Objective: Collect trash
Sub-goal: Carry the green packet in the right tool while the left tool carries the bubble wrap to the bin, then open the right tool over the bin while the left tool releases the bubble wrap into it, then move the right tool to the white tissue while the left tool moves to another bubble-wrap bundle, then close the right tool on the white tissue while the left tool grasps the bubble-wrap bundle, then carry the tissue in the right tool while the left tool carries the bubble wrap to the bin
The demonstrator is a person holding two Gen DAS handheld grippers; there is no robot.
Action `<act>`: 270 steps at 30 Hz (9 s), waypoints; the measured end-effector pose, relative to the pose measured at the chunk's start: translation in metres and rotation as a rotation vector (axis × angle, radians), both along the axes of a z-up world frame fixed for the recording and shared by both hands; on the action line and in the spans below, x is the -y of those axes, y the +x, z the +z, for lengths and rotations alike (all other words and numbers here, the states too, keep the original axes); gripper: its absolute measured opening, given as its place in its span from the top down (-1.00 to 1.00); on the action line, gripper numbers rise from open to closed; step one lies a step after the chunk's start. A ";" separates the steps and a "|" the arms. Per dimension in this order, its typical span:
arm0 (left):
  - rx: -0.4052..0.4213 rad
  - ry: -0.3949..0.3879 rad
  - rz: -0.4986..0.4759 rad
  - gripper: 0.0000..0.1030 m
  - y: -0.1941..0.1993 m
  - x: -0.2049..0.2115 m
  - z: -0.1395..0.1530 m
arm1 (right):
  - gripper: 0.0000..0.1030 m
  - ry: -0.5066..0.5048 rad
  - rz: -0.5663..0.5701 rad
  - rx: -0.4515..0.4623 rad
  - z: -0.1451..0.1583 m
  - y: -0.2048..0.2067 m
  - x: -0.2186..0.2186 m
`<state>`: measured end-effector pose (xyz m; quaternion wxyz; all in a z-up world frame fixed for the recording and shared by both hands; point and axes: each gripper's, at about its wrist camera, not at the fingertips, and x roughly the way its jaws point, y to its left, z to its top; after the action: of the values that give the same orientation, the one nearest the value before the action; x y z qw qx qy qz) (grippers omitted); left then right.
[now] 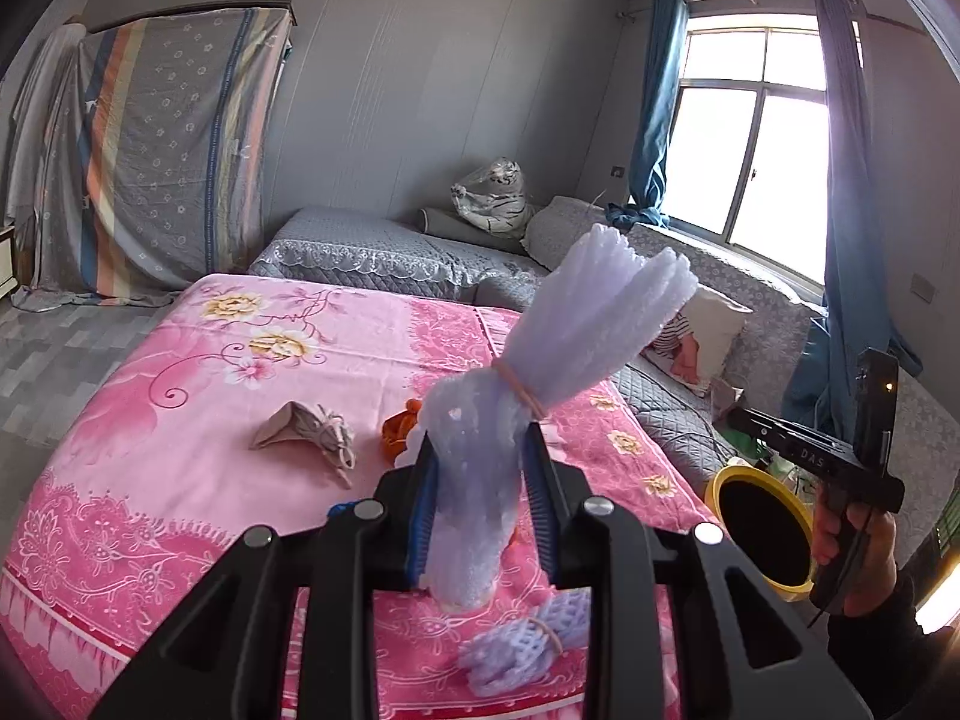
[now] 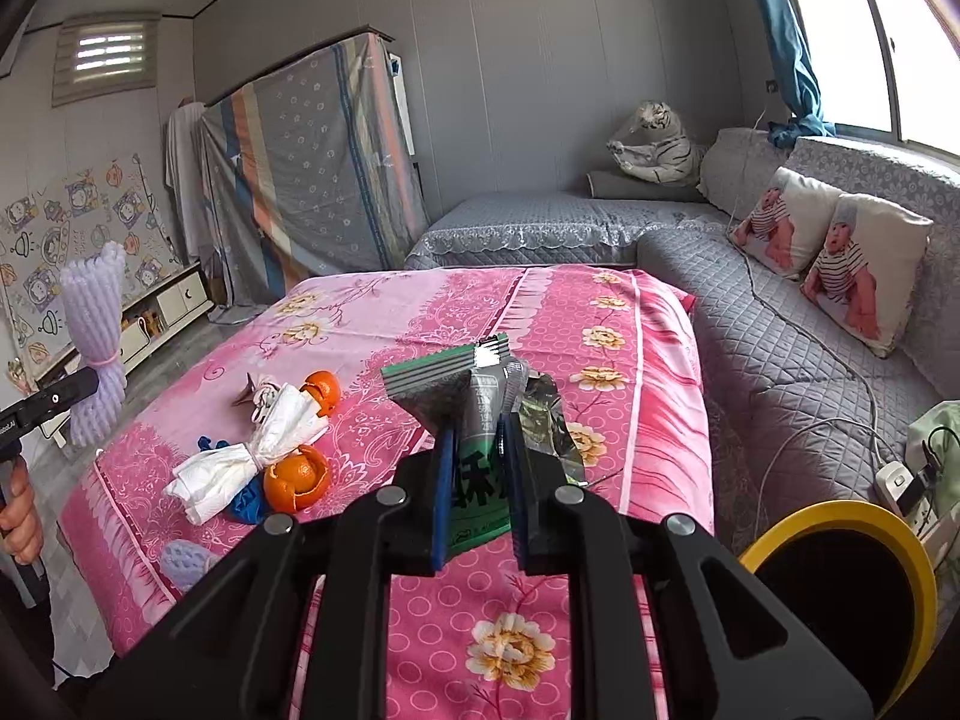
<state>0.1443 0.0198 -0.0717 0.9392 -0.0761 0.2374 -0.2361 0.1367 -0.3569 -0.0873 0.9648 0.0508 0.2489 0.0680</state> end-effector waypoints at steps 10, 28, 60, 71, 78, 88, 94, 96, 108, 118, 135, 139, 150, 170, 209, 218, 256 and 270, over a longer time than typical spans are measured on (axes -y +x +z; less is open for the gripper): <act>-0.001 0.034 -0.086 0.50 0.012 0.063 0.013 | 0.72 0.011 -0.090 0.049 0.011 -0.028 0.040; 0.025 0.084 -0.257 0.50 0.015 0.172 0.025 | 0.72 0.060 -0.271 0.076 0.008 -0.061 0.107; -0.025 0.130 -0.524 0.49 0.017 0.358 -0.007 | 0.71 0.146 -0.618 0.006 -0.041 -0.109 0.215; -0.126 0.156 -0.564 0.49 0.022 0.400 -0.042 | 0.71 0.194 -0.659 -0.053 -0.068 -0.114 0.234; -0.172 0.198 -0.596 0.49 0.027 0.420 -0.062 | 0.70 0.233 -0.670 -0.100 -0.085 -0.113 0.243; -0.237 0.218 -0.636 0.48 0.033 0.438 -0.082 | 0.69 0.273 -0.688 -0.142 -0.099 -0.109 0.255; -0.264 0.211 -0.652 0.48 0.034 0.442 -0.087 | 0.65 0.292 -0.701 -0.156 -0.104 -0.110 0.259; -0.270 0.209 -0.655 0.47 0.035 0.442 -0.089 | 0.64 0.294 -0.705 -0.158 -0.104 -0.110 0.260; -0.318 0.156 -0.647 -0.05 0.042 0.436 -0.088 | 0.18 0.313 -0.747 -0.141 -0.102 -0.118 0.266; -0.305 0.098 -0.590 -0.31 0.049 0.419 -0.076 | 0.15 0.312 -0.778 -0.108 -0.091 -0.130 0.266; -0.047 -0.026 -0.428 -0.71 0.028 0.263 -0.001 | -0.09 0.226 -0.504 0.009 -0.050 -0.108 0.200; 0.024 -0.002 -0.341 -0.83 0.023 0.206 0.004 | -0.24 0.203 -0.405 0.012 -0.041 -0.089 0.171; -0.007 0.002 -0.100 -0.84 0.029 0.053 -0.021 | -0.54 0.150 -0.166 -0.008 -0.025 -0.026 0.072; -0.092 0.057 -0.353 -0.84 -0.013 0.003 -0.097 | -0.64 0.109 0.226 -0.138 -0.035 0.075 -0.076; -0.219 0.196 -0.411 -0.12 0.008 0.082 -0.135 | 0.15 0.065 0.500 -0.440 -0.083 0.188 -0.181; -0.219 0.211 -0.410 0.30 0.001 0.094 -0.134 | 0.64 0.037 0.499 -0.447 -0.083 0.192 -0.181; -0.163 0.005 -0.361 0.38 -0.041 0.034 -0.070 | 0.84 0.051 0.163 -0.266 -0.046 0.151 -0.037; -0.104 0.016 -0.256 0.38 -0.030 0.050 -0.038 | 0.84 0.108 0.044 -0.119 0.003 0.111 0.031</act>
<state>0.1146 -0.0301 -0.1099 0.8884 -0.0497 0.2953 -0.3480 0.2478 -0.3881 -0.0845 0.9424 0.1011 0.3029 0.0994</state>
